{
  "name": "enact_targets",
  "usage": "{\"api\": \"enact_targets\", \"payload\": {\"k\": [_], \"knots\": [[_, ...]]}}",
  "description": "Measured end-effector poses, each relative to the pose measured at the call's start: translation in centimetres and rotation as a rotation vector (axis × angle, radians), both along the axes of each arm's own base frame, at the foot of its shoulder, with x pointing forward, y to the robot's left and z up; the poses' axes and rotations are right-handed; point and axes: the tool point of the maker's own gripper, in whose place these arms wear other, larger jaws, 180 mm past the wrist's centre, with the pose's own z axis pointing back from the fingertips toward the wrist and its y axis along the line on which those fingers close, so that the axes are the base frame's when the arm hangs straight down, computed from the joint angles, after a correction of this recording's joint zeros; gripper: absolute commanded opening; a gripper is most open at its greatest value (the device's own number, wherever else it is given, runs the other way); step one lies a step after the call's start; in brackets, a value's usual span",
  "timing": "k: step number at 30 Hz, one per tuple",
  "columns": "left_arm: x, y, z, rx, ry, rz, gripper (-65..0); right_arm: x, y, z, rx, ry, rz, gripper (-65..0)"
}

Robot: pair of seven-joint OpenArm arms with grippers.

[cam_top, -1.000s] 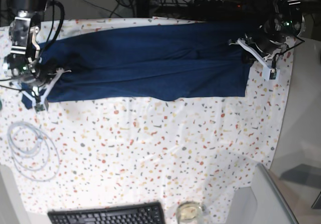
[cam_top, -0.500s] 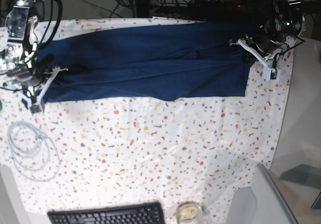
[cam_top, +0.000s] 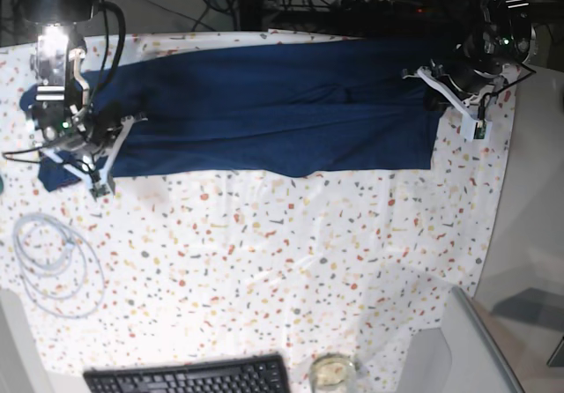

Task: Layout the t-shirt on the table in an organized manner, then fold the t-shirt properly
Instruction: 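Fold the shirt lengthwise with both grippers, pulling the edges over the shirt, then adjust the grip on the strip ends with both grippers, pulling them taut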

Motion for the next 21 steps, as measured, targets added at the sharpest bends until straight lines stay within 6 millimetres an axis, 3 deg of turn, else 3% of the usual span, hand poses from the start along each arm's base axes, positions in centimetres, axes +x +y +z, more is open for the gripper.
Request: {"api": "enact_targets", "payload": {"k": [6,10,19,21], "knots": [[0.0,0.0,0.0,0.002,0.001,-0.002,-65.0,-2.8,1.3,1.3,-0.005,-0.027,0.046,-65.0],[0.0,0.1,0.0,0.003,0.001,-0.001,-65.0,-4.4,1.2,0.3,-0.004,0.018,0.044,-65.0],[-0.2,-0.3,1.2,0.016,-0.023,-0.022,-65.0,-5.7,1.1,-0.6,-0.005,0.053,0.040,-65.0],[-0.4,-0.5,1.5,0.020,-0.026,-0.030,-65.0,-5.3,1.0,0.6,-0.020,0.030,0.045,-65.0]]}}
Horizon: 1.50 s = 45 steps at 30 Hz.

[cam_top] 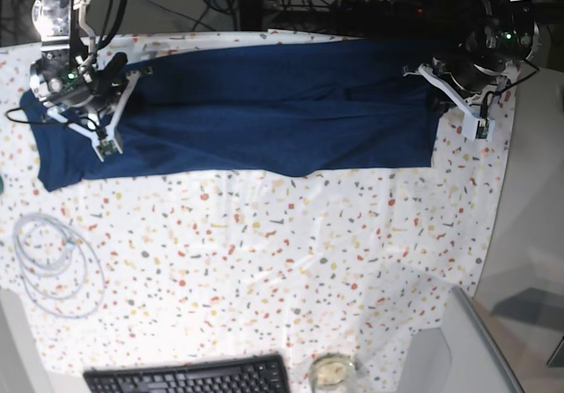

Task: Layout the t-shirt on the table in an organized manner, then fold the t-shirt properly
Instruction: 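Adjust the grip on the strip ends with both grippers, pulling them taut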

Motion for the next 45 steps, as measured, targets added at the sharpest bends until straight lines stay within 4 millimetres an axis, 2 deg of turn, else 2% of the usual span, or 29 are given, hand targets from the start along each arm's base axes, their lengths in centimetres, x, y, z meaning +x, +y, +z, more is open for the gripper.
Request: {"api": "enact_targets", "payload": {"k": [4,7,10,13,16,18,22,26,37,45], "knots": [[-1.1,-0.1,-0.3,0.002,0.023,-0.004,-65.0,3.2,-0.8,4.3,-0.014,-0.139,-0.026,-65.0],[-1.8,0.0,-0.6,0.004,0.039,-0.004,-65.0,7.4,-4.0,6.2,-0.033,-0.207,-0.128,-64.7],[-2.1,-0.1,-0.7,-0.001,0.046,-0.001,-65.0,11.5,-6.8,6.0,-0.012,-0.227,-0.225,-61.7],[-2.2,-0.2,-0.5,0.003,0.042,-0.006,-65.0,12.9,-7.3,2.7,0.048,-0.157,-0.259,-61.7],[-2.1,-0.4,0.1,0.007,0.030,-0.015,-65.0,12.4,-7.2,-0.9,0.097,-0.076,-0.276,-62.3],[-1.9,-0.5,0.6,0.012,0.017,-0.021,-65.0,11.7,-7.9,-2.2,0.093,-0.037,-0.288,-62.3],[-2.1,-0.6,0.6,0.012,0.020,-0.024,-65.0,12.1,-10.7,-2.2,0.054,-0.090,-0.363,-62.3],[-2.2,-0.5,0.6,0.016,0.021,-0.026,-65.0,11.6,-12.0,-3.0,0.053,-0.122,-0.380,-62.3],[-2.9,0.1,0.5,0.039,0.041,-0.039,-65.0,11.5,-12.1,-3.1,0.050,-0.120,-0.381,-62.3],[-3.1,2.8,1.3,0.078,0.027,0.025,-65.0,11.6,-12.1,-3.1,0.050,-0.120,-0.380,-62.3]]}}
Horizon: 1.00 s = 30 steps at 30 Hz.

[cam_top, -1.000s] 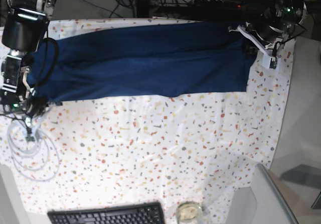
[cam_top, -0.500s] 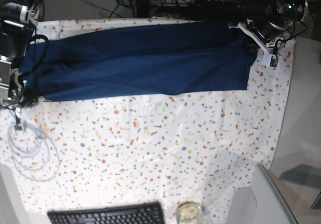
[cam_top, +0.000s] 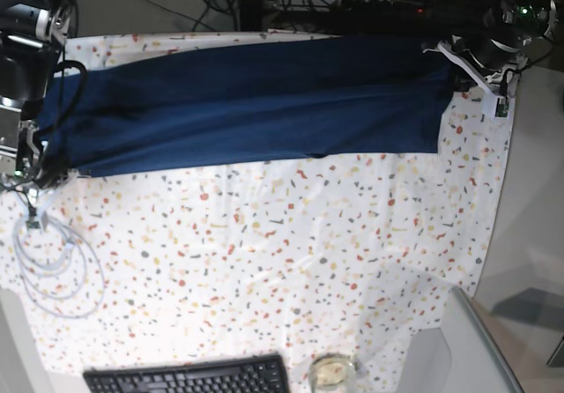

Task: Layout the t-shirt on the table in an organized manner, then fold the t-shirt properly
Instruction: 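Adjust the grip on the strip ends with both grippers, pulling them taut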

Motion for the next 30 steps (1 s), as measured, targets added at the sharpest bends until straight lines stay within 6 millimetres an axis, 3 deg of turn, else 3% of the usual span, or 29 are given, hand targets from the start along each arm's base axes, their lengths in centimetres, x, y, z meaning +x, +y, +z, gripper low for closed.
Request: {"api": "enact_targets", "payload": {"k": [5,11,18,27,30], "knots": [[0.2,-0.3,-0.1,-0.009,-0.001,0.003,-65.0,0.1,0.2,0.1,0.002,-0.002,0.001,-62.3],[0.2,-2.2,-0.8,-0.038,0.015,-0.041,-65.0,0.3,0.8,-0.1,0.005,-0.007,-0.001,-62.3],[-0.6,-1.1,-1.5,0.049,0.056,-0.047,-65.0,0.4,0.6,0.2,0.005,-0.012,-0.005,-62.3],[-0.7,-0.7,-1.8,0.112,0.067,-0.038,-21.6,1.0,0.4,5.2,-0.088,-0.096,0.040,-62.3],[0.1,-0.8,-1.2,0.114,0.043,-0.041,-11.5,1.6,0.6,7.3,-0.114,-0.153,0.054,-62.3]]}}
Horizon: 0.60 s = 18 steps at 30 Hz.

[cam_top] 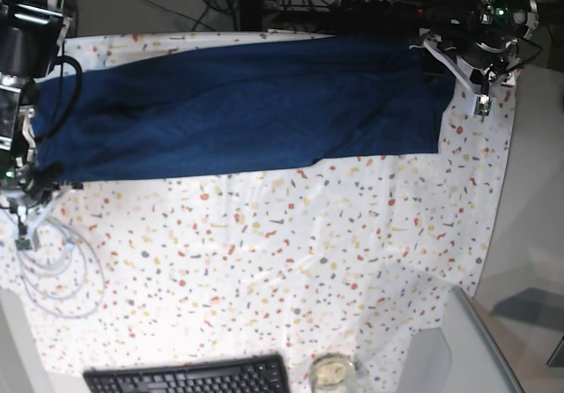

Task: Layout the t-shirt on the table in an organized manner, then fold the t-shirt properly
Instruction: 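Adjust the grip on the strip ends with both grippers, pulling them taut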

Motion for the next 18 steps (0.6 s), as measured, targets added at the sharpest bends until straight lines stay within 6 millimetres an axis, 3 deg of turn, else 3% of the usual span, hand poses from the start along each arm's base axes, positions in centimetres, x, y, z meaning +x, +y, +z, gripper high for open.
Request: {"api": "enact_targets", "payload": {"k": [3,8,11,15,18], "knots": [[0.2,0.5,0.5,0.002,-0.020,0.016,-9.1,-0.8,0.6,0.9,-0.015,-0.012,0.015,-62.3],[0.3,4.5,2.3,0.038,-0.082,0.138,-9.1,-2.6,1.1,2.0,-0.053,-0.021,0.032,-62.3],[0.6,3.7,2.2,-0.086,-0.120,0.053,-8.9,-3.2,2.2,2.5,-0.045,-0.049,0.048,-62.3],[-0.1,3.2,-0.4,-0.193,-0.074,-0.018,-9.1,-4.7,4.6,0.8,-0.032,0.007,0.114,-62.3],[0.5,2.6,-1.4,-0.270,-0.095,-0.016,-9.4,-5.0,6.1,0.2,-0.019,0.019,0.147,-62.3]]}}
